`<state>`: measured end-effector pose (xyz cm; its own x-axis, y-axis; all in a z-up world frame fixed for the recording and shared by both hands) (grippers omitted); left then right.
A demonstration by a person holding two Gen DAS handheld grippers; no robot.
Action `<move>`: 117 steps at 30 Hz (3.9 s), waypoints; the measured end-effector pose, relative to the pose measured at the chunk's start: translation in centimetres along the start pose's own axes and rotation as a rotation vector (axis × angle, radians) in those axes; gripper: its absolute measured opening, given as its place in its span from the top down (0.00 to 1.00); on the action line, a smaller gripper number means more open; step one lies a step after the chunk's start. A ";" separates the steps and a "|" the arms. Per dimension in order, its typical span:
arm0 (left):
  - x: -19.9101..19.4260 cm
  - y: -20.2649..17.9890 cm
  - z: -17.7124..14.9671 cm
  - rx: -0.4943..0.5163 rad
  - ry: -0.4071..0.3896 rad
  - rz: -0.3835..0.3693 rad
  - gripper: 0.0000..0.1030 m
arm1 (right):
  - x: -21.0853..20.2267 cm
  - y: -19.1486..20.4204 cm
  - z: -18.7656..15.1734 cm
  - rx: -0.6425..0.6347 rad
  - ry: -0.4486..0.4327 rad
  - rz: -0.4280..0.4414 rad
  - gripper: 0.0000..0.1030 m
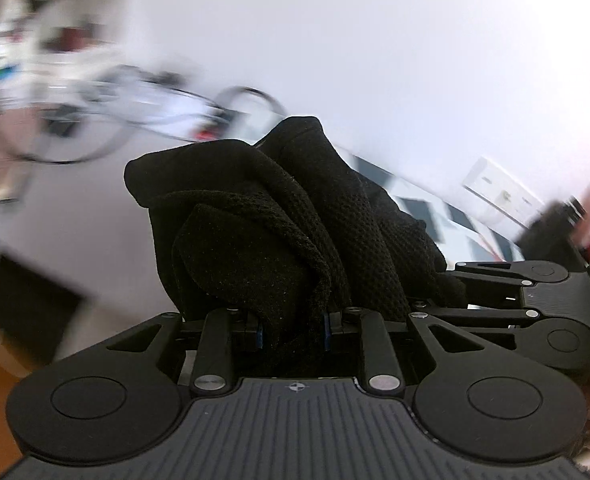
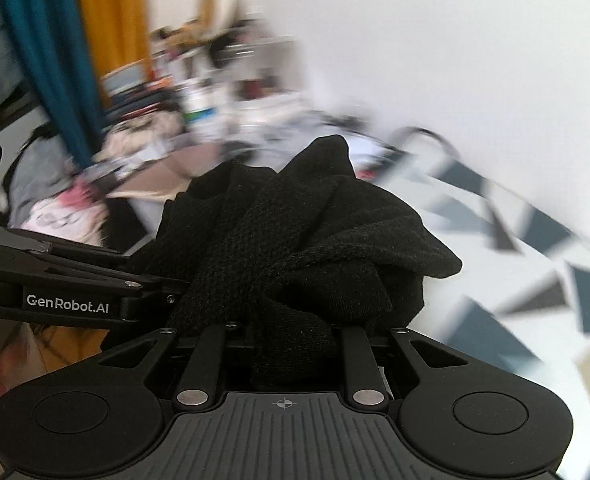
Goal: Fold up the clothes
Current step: 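Carry the held sweater bundle with both grippers to the clothes stack on the chair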
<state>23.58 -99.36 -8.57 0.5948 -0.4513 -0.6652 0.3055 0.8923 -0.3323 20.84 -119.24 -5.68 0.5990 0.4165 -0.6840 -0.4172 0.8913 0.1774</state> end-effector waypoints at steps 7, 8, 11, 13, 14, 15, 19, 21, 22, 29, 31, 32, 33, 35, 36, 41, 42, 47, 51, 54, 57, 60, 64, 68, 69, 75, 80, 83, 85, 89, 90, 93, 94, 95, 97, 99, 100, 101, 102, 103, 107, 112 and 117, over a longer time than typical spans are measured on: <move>-11.3 11.7 -2.9 -0.150 -0.118 0.162 0.78 | 4.6 15.7 4.0 -0.195 0.024 0.176 0.84; -12.9 13.1 -3.4 -0.166 -0.136 0.193 0.78 | 5.2 18.0 4.4 -0.226 0.022 0.206 0.84; -17.7 17.2 -5.0 -0.213 -0.188 0.288 0.78 | 6.8 23.8 5.3 -0.321 0.013 0.296 0.84; -20.4 19.4 -6.0 -0.244 -0.212 0.345 0.78 | 8.0 27.4 5.9 -0.367 0.018 0.356 0.84; -21.5 20.4 -6.5 -0.261 -0.223 0.372 0.78 | 8.5 29.1 6.2 -0.388 0.021 0.385 0.84; -22.7 21.4 -7.0 -0.279 -0.235 0.399 0.78 | 9.1 30.9 6.5 -0.410 0.025 0.415 0.84; -26.8 25.7 -8.9 -0.364 -0.268 0.494 0.78 | 11.3 37.5 7.5 -0.492 0.035 0.513 0.84; -28.7 28.0 -9.8 -0.406 -0.277 0.536 0.78 | 12.6 40.8 7.9 -0.537 0.044 0.557 0.84; -29.5 29.1 -10.2 -0.426 -0.279 0.554 0.78 | 13.3 42.4 8.0 -0.552 0.052 0.579 0.84; -34.0 39.5 -12.7 -0.550 -0.306 0.629 0.78 | 20.1 53.1 9.5 -0.641 0.094 0.683 0.84; -35.4 43.1 -13.0 -0.577 -0.306 0.642 0.78 | 22.6 56.3 10.3 -0.645 0.106 0.706 0.84; -36.1 44.9 -13.1 -0.591 -0.307 0.648 0.78 | 23.9 57.9 10.8 -0.643 0.117 0.715 0.84; -36.7 46.6 -13.0 -0.599 -0.296 0.654 0.78 | 25.0 59.6 11.3 -0.637 0.128 0.723 0.84; -37.9 49.8 -12.7 -0.596 -0.277 0.672 0.78 | 27.3 62.8 12.5 -0.632 0.135 0.747 0.84; -38.7 51.0 -12.4 -0.598 -0.274 0.686 0.78 | 28.3 64.2 13.2 -0.629 0.137 0.758 0.84; -42.7 56.5 -11.4 -0.607 -0.288 0.751 0.78 | 32.1 70.8 16.1 -0.646 0.139 0.813 0.84; -43.5 57.3 -11.4 -0.610 -0.295 0.759 0.78 | 32.6 72.0 16.5 -0.655 0.137 0.823 0.84; -46.4 61.2 -12.0 -0.630 -0.315 0.790 0.78 | 35.1 77.7 17.4 -0.691 0.136 0.840 0.84; -48.7 64.7 -13.5 -0.642 -0.319 0.772 0.78 | 36.5 81.6 16.9 -0.700 0.139 0.818 0.84; -50.2 67.6 -14.5 -0.627 -0.306 0.746 0.78 | 37.8 84.8 16.3 -0.691 0.141 0.783 0.84; -52.2 70.9 -15.9 -0.610 -0.308 0.695 0.78 | 38.7 88.3 15.4 -0.670 0.126 0.737 0.84; -55.0 74.6 -17.4 -0.585 -0.289 0.621 0.78 | 39.0 92.2 14.1 -0.647 0.123 0.682 0.84; -59.3 78.7 -18.7 -0.523 -0.247 0.572 0.78 | 38.9 98.7 12.5 -0.593 0.130 0.610 0.84; -64.0 82.8 -20.6 -0.503 -0.236 0.537 0.78 | 38.8 105.1 11.0 -0.580 0.118 0.574 0.84; -65.2 83.8 -21.1 -0.497 -0.236 0.532 0.78 | 38.8 106.6 10.7 -0.581 0.113 0.569 0.84; -70.3 88.6 -23.7 -0.512 -0.256 0.546 0.78 | 39.4 114.4 9.4 -0.591 0.102 0.572 0.84; -73.8 92.1 -25.1 -0.535 -0.283 0.576 0.78 | 40.9 120.3 9.6 -0.630 0.098 0.611 0.85; -75.6 94.7 -25.9 -0.556 -0.290 0.605 0.78 | 42.1 124.1 9.5 -0.652 0.101 0.632 0.85; -76.8 96.5 -26.4 -0.572 -0.296 0.620 0.78 | 43.2 126.8 9.5 -0.666 0.103 0.650 0.85; -78.8 100.9 -26.6 -0.598 -0.300 0.663 0.78 | 46.5 131.7 10.5 -0.685 0.111 0.693 0.85; -79.3 102.3 -26.5 -0.601 -0.299 0.677 0.78 | 47.6 133.0 11.0 -0.689 0.112 0.706 0.85; -80.5 107.1 -25.8 -0.614 -0.296 0.718 0.78 | 51.6 136.9 13.1 -0.699 0.116 0.740 0.85; -80.9 108.7 -25.3 -0.621 -0.292 0.730 0.78 | 53.0 138.3 13.9 -0.702 0.120 0.751 0.85; -81.2 110.3 -24.9 -0.628 -0.288 0.742 0.78 | 54.5 139.8 14.8 -0.703 0.126 0.760 0.85; -82.0 114.1 -23.6 -0.642 -0.275 0.762 0.78 | 57.6 142.8 16.7 -0.711 0.134 0.773 0.85; -82.5 118.0 -22.1 -0.638 -0.260 0.776 0.78 | 60.5 145.4 18.7 -0.717 0.136 0.780 0.85; -82.8 119.9 -21.3 -0.635 -0.252 0.782 0.78 | 62.2 146.6 19.8 -0.718 0.142 0.782 0.85; -82.9 121.9 -20.5 -0.628 -0.239 0.784 0.78 | 63.8 147.8 20.8 -0.719 0.148 0.785 0.85; -83.0 124.2 -19.8 -0.626 -0.225 0.777 0.78 | 65.6 149.0 21.8 -0.718 0.159 0.788 0.85; -83.0 126.2 -19.4 -0.637 -0.215 0.767 0.78 | 67.5 150.1 22.5 -0.713 0.176 0.792 0.85; -82.1 134.0 -19.4 -0.682 -0.152 0.761 0.76 | 75.1 153.8 23.2 -0.708 0.237 0.798 0.85; -79.6 139.8 -22.1 -0.732 -0.019 0.785 0.76 | 82.6 156.7 20.5 -0.761 0.326 0.719 0.84; -80.2 140.7 -25.0 -0.842 -0.064 0.703 0.75 | 84.7 156.4 20.4 -0.671 0.387 0.739 0.84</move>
<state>0.24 62.57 -18.72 0.4824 0.1816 -0.8570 -0.7077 0.6572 -0.2591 20.31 59.09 -21.45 -0.1645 0.6227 -0.7649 -0.9490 0.1114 0.2948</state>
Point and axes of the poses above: each gripper's, at about its wrist camera, not at the fingertips, and x roughly the way its jaws point, y to its left, z to its top, the point moved 2 cm from there along x, roughly the way its jaws point, and after that the axes turned 2 degrees about x, right-handed, at the moved point
